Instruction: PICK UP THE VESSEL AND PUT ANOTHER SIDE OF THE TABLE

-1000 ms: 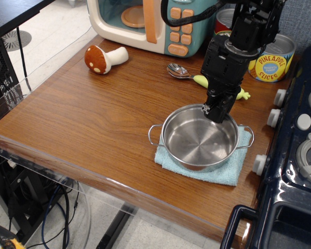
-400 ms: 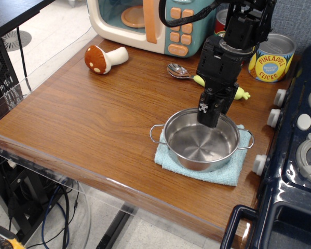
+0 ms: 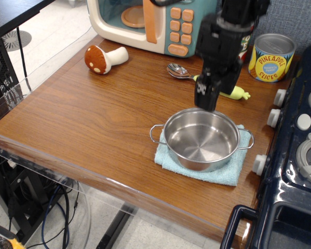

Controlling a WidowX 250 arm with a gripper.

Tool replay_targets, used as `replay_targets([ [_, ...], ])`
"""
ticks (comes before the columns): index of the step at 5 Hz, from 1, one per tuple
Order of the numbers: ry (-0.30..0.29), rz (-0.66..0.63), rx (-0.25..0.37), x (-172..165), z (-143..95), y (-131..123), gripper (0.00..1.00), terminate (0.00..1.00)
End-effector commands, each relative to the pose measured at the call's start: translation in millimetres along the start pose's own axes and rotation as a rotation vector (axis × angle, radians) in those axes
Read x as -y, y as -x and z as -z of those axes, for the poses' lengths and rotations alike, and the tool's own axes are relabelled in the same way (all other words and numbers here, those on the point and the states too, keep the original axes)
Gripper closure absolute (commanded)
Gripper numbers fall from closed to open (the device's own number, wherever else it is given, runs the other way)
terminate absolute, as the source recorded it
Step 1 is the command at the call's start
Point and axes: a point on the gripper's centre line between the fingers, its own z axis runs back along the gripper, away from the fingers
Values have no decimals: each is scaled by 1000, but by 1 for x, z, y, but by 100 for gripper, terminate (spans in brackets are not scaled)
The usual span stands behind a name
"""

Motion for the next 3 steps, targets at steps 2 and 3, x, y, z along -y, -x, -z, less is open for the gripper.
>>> replay_targets([
  [2, 153, 18, -11, -10, -52, -6, 0, 0],
  [3, 153, 18, -11, -10, -52, -6, 0, 100],
])
